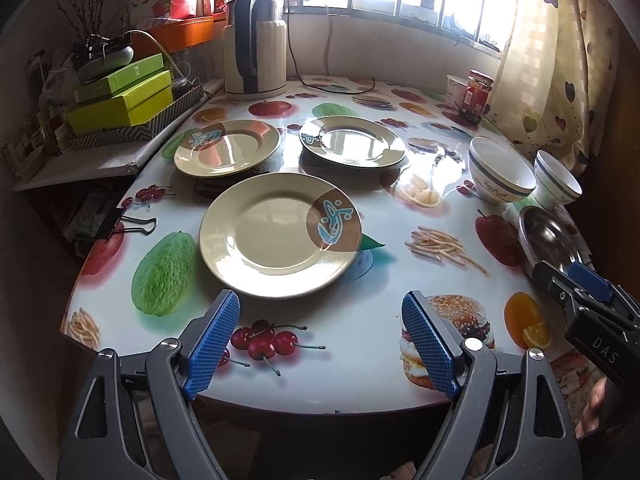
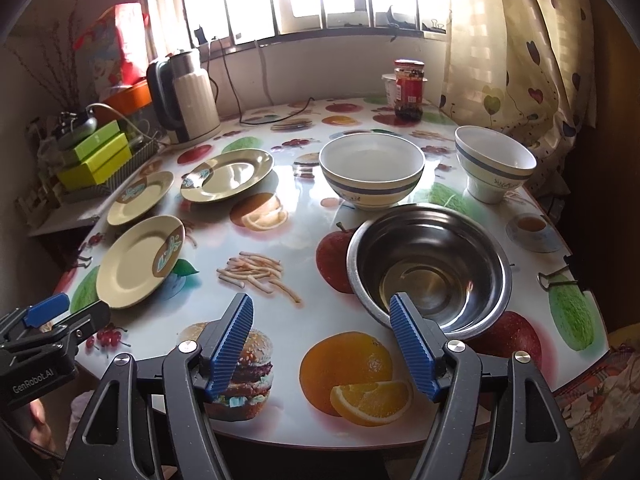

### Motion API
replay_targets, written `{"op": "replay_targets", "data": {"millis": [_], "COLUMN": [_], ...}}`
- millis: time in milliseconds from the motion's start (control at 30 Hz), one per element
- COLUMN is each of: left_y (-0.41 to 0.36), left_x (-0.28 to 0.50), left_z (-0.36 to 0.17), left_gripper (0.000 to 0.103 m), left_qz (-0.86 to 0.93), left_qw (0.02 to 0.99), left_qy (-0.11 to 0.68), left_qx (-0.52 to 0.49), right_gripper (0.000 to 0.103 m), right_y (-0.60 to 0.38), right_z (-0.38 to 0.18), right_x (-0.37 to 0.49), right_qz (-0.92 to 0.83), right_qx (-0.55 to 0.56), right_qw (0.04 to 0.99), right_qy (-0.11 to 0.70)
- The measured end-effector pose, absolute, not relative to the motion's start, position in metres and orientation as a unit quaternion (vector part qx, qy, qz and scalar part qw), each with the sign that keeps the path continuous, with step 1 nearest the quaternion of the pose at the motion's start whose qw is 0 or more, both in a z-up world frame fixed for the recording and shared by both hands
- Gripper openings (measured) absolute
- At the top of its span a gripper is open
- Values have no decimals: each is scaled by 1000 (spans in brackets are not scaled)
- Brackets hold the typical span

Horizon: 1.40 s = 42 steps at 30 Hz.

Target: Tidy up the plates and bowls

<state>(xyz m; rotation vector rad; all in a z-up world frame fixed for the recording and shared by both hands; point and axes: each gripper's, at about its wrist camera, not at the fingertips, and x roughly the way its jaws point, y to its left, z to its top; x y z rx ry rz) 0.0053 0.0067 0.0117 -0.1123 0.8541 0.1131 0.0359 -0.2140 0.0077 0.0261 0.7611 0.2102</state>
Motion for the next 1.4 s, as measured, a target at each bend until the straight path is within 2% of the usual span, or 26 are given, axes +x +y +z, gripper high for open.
{"op": "replay_targets", "data": {"millis": [1400], "left_y": [6], "left_x": [13], "left_z": [9], "left_gripper": [84], "left_qz": [64], "left_qw": [905], "left_qy": [416], "left_qx": [-52], "right_gripper": [73], "right_y": [-211], "right_z": [2], "right_x": [44], "right_qz": [88], "right_qx": [1], "right_qw": [924], "right_qy": [372]}}
